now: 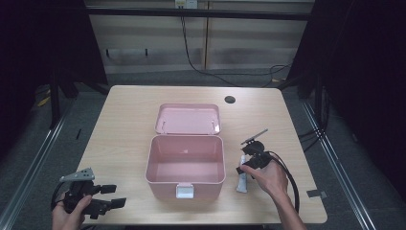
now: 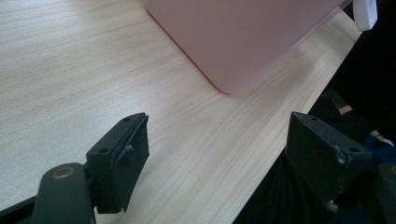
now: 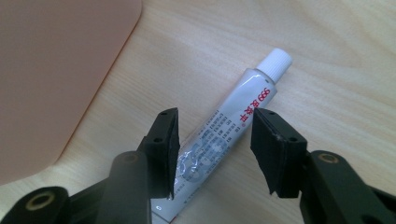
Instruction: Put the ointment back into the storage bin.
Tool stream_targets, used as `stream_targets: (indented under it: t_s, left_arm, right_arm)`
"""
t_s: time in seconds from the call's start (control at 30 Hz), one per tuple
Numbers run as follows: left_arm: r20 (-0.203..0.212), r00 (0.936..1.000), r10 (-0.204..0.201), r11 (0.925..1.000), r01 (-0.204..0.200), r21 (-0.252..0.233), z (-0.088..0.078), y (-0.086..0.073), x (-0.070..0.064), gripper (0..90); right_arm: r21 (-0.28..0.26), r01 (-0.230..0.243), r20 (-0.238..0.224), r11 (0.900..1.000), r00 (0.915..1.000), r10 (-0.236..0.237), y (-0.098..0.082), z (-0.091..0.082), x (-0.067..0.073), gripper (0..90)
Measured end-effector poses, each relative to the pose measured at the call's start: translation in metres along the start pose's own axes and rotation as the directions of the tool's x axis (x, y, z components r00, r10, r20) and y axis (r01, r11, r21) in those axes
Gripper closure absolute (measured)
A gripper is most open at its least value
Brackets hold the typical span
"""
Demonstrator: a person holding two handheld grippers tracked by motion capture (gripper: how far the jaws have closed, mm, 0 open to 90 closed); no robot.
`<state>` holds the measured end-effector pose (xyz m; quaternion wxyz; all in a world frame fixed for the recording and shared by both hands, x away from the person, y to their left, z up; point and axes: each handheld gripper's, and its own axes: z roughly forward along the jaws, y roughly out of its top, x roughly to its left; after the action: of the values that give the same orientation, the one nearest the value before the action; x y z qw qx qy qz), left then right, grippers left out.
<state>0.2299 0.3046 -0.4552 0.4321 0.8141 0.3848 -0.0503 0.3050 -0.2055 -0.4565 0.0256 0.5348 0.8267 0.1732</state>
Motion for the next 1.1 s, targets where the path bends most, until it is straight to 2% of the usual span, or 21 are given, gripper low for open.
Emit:
stream_targets:
  t_s: [0.07,0.33,0.4,0.5,0.67,0.73,0.83,0.93,1.07,1.1]
  left_arm:
    - [-0.003,1.0000,0.000,1.0000,0.000,0.000,0.000,0.000,0.000,21.5]
    - [0.002,1.0000,0.002,1.0000,-0.002,0.001,0.000,0.000,0.000,21.4]
    - [0.000,1.0000,0.000,1.0000,0.000,-0.001,0.000,0.000,0.000,21.5]
    - [0.000,1.0000,-0.003,1.0000,0.003,-0.002,0.000,0.000,0.000,21.4]
    - [-0.003,1.0000,-0.006,1.0000,0.006,-0.007,-0.001,0.000,0.000,21.4]
    - [-0.003,1.0000,-0.007,1.0000,0.007,-0.005,-0.001,0.000,0.000,21.4]
    - [0.001,1.0000,-0.002,1.0000,0.002,-0.001,-0.001,0.000,0.000,21.5]
    - [0.001,1.0000,-0.003,1.0000,0.003,-0.001,0.000,0.000,0.000,21.4]
    - [0.002,1.0000,-0.002,1.0000,0.002,-0.001,0.000,0.000,0.000,21.4]
    - [0.004,1.0000,0.000,1.0000,0.000,-0.002,0.000,0.000,0.000,21.4]
  right_arm:
    - [0.025,-0.005,0.003,1.000,1.0000,0.005,0.000,0.003,0.000,53.2]
    - [0.064,-0.006,0.012,0.998,0.9999,0.005,0.002,0.007,-0.001,55.0]
    - [0.069,0.011,0.010,0.998,0.9999,-0.012,0.003,0.009,0.000,59.2]
    - [0.085,0.008,0.009,0.996,0.9999,-0.009,0.004,0.008,0.000,61.4]
    - [0.125,0.028,0.000,0.992,0.9996,-0.028,0.005,0.011,0.000,65.3]
    - [0.147,0.054,0.009,0.988,0.9984,-0.056,0.005,0.013,0.003,68.0]
    - [0.158,0.070,0.002,0.985,0.9975,-0.071,0.006,0.014,0.003,68.0]
    - [0.175,0.065,0.003,0.983,0.9978,-0.067,0.007,0.014,0.004,68.2]
    - [0.195,0.086,0.010,0.977,0.9959,-0.089,0.009,0.015,0.006,68.2]
    - [0.214,0.107,0.020,0.971,0.9933,-0.114,0.011,0.016,0.008,68.3]
